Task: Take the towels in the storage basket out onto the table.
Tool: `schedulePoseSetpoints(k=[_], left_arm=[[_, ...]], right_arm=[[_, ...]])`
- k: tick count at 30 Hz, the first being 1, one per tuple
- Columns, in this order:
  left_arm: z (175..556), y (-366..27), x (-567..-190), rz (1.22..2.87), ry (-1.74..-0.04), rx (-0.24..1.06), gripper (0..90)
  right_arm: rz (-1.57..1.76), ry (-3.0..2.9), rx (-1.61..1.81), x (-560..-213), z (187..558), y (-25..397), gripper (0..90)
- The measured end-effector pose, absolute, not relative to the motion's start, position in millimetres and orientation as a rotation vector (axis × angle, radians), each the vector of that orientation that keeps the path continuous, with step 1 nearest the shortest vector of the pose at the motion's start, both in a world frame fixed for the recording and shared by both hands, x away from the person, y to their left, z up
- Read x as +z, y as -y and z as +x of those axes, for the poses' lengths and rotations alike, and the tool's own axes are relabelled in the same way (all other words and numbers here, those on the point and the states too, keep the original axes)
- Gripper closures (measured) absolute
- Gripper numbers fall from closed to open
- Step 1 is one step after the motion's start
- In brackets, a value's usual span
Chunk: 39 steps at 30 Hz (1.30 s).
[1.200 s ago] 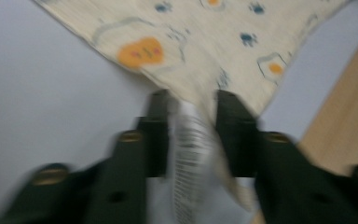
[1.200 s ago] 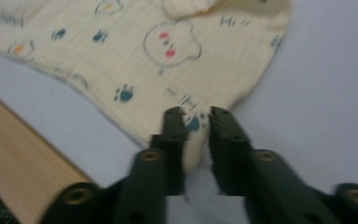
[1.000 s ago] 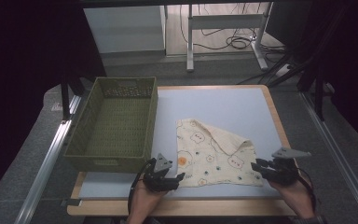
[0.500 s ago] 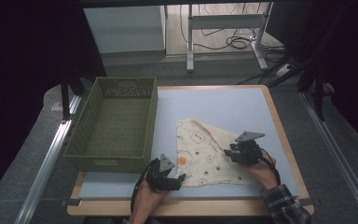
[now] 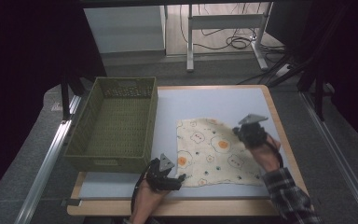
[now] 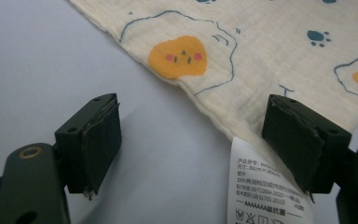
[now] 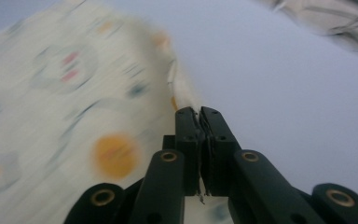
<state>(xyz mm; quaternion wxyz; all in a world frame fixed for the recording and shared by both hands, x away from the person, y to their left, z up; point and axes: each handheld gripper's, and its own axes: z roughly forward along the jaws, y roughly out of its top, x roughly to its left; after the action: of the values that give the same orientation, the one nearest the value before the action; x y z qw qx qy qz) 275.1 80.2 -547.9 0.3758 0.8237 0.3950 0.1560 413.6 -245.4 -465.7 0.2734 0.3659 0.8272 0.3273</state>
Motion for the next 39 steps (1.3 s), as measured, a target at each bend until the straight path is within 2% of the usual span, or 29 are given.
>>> schedulePoseSetpoints(k=[1,5,8,14,22,31,39], left_arm=[[275,-80,-548,2.11,-1.014,0.398,18.2],[277,-80,-545,2.111,-1.027,0.411,17.2],[281,-79,-543,2.103,-1.033,0.411,17.5],[292,-66,-526,2.093,-1.01,0.445,21.1],[317,-54,-516,2.077,-1.026,0.418,23.2],[347,-47,-512,2.063,-1.053,0.404,32.4],[372,-44,-511,2.042,-1.094,0.423,39.5]], right_arm=[[1.029,-2.181,0.884,-458,425,252,71.8],[1.155,-2.108,0.948,-441,445,273,62.1],[1.166,-2.106,0.987,-442,441,279,60.7],[1.193,-2.138,0.996,-464,428,297,59.4],[1.215,-2.18,1.048,-479,415,309,51.5],[1.227,-2.208,1.105,-489,406,317,44.9],[1.267,-2.227,1.127,-496,407,321,44.4]])
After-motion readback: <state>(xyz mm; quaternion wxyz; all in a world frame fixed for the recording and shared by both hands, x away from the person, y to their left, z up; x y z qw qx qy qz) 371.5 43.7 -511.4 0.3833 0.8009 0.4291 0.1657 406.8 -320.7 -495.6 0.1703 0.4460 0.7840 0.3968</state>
